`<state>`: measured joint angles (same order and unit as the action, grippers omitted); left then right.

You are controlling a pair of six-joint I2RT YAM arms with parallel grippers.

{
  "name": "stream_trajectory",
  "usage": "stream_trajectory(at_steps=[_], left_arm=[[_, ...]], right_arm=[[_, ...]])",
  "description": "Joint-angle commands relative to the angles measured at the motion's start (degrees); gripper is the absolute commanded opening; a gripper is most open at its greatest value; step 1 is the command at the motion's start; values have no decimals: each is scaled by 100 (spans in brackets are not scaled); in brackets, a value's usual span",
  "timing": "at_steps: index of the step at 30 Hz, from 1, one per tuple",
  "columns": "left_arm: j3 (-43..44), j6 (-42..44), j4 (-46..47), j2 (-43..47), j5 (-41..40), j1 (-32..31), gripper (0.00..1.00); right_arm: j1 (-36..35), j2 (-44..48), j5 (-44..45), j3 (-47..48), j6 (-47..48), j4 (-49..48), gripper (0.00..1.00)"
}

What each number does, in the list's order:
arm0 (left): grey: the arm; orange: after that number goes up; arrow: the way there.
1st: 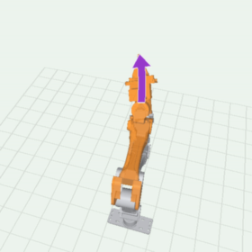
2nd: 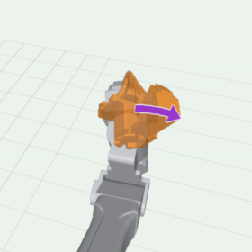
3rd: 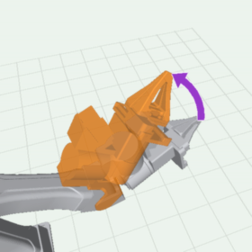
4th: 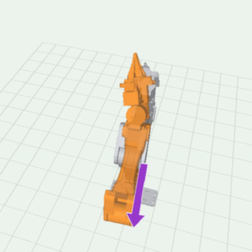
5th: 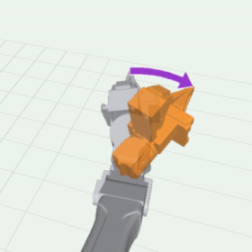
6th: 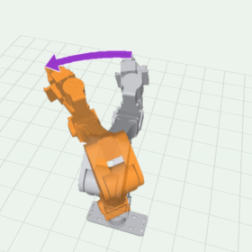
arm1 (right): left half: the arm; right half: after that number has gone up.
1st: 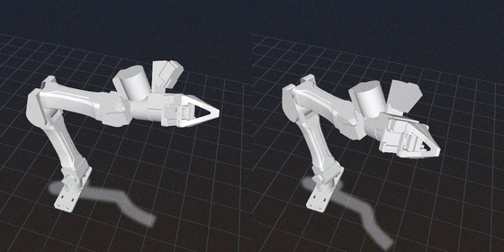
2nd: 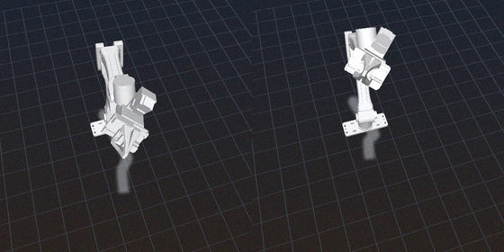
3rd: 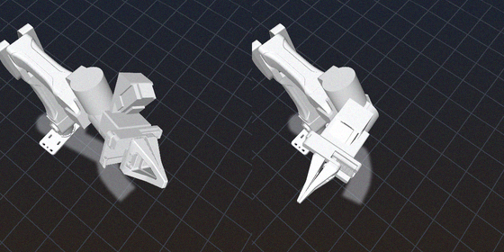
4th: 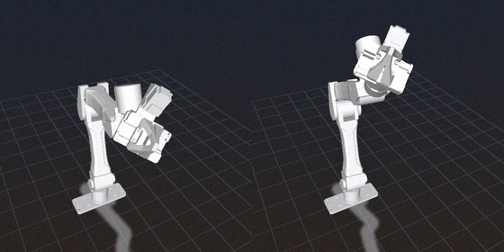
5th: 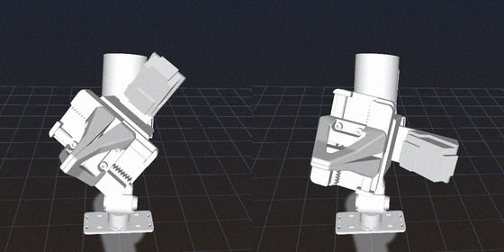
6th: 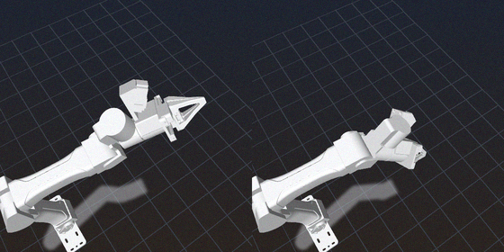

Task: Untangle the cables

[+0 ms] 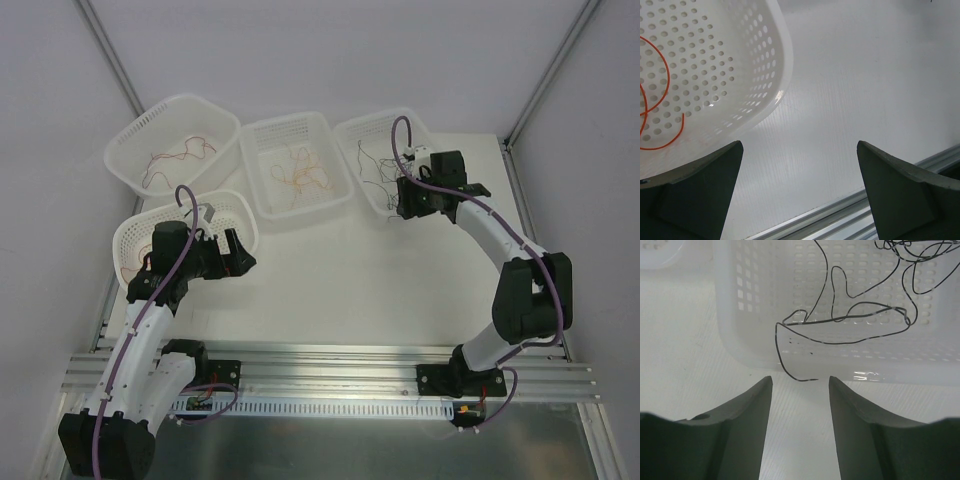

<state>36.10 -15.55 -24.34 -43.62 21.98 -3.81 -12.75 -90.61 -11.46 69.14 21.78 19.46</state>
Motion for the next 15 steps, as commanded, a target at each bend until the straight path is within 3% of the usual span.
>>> stream_trajectory(at_steps=[1,9,15], left_arm=[[20,131,140,-7,0,-49,99],[11,149,140,-15,-27,-49,99],[12,149,149,-51,-18,-49,99]], right_arm=[[-52,-132,65,3,133,-452,52],[-254,-308,197,-24,177,-540,47],[-526,-265,759,29,248,-523,44]])
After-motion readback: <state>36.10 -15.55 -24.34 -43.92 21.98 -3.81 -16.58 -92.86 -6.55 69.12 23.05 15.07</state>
